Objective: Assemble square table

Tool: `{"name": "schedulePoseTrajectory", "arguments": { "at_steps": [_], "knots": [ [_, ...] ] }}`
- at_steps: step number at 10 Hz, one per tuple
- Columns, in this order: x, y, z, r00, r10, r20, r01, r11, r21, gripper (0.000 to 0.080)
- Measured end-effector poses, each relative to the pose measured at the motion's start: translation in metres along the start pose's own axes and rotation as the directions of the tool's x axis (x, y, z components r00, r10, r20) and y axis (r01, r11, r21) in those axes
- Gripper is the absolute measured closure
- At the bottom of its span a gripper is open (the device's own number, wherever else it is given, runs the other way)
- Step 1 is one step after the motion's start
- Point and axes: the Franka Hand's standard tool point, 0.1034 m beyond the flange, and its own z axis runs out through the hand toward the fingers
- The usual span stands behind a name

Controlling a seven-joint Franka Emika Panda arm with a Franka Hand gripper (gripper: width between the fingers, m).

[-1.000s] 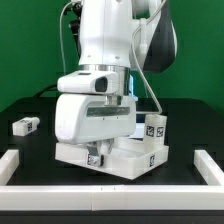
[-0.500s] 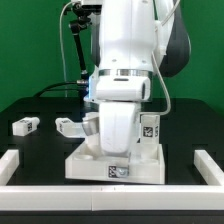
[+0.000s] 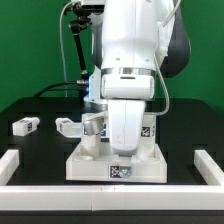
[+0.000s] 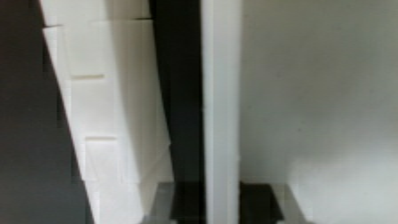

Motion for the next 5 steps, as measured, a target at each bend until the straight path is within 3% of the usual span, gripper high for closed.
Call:
{"name": "schedulePoseTrajectory", "arguments": {
  "at_steps": [1, 3, 5],
  "knots": [
    [0.016, 0.005, 0.000, 0.999, 0.033, -0.010, -0.033, 0.999, 0.006, 0.0729],
    [0.055, 0.017, 0.007, 0.999, 0.007, -0.043, -0.007, 1.000, -0.004, 0.0729],
    [0.074, 0.015, 0.010, 0.998, 0.023, -0.051, -0.023, 1.000, 0.007, 0.0726]
  ]
}}
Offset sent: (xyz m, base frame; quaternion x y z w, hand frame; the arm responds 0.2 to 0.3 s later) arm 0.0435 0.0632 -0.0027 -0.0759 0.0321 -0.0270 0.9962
